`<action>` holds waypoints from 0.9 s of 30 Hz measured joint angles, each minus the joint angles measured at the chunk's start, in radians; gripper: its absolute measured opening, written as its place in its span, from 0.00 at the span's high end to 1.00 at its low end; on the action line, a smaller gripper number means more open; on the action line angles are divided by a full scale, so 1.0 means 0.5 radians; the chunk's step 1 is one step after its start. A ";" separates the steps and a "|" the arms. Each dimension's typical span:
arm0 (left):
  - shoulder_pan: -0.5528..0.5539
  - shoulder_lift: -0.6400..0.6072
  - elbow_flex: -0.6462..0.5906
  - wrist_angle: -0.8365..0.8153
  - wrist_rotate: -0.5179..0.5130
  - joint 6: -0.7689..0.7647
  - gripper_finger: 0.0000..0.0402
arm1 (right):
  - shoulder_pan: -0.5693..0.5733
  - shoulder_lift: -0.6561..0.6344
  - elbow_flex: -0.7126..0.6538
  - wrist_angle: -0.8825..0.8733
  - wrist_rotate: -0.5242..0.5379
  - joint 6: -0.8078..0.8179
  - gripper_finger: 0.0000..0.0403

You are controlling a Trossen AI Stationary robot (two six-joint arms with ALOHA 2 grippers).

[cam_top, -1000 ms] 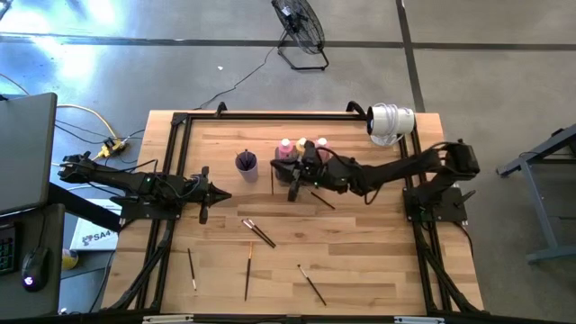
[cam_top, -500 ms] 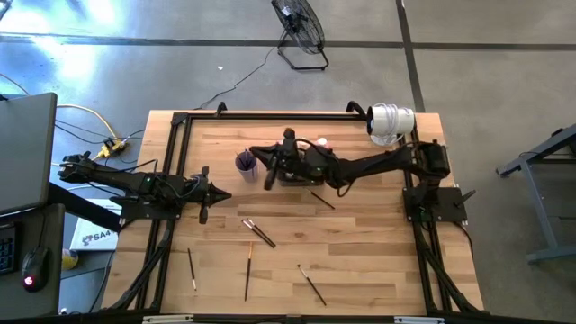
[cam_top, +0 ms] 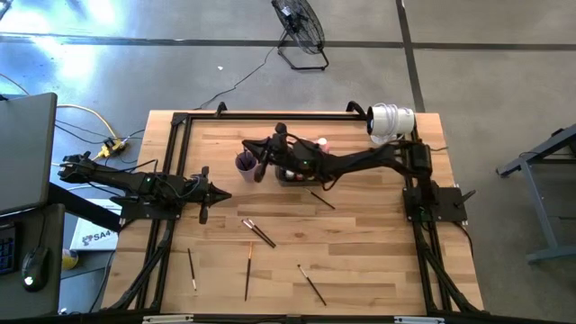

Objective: Pick & Place Paint Supplies
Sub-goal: Put the gold paint brush into the purple cup

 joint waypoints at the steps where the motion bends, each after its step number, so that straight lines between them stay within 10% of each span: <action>1: 0.000 0.000 0.000 -0.001 0.000 0.000 1.00 | -0.010 0.014 0.000 0.000 0.001 0.000 0.99; 27: -0.001 0.001 0.000 -0.002 0.000 0.000 1.00 | -0.059 0.147 0.000 -0.097 -0.004 -0.028 0.99</action>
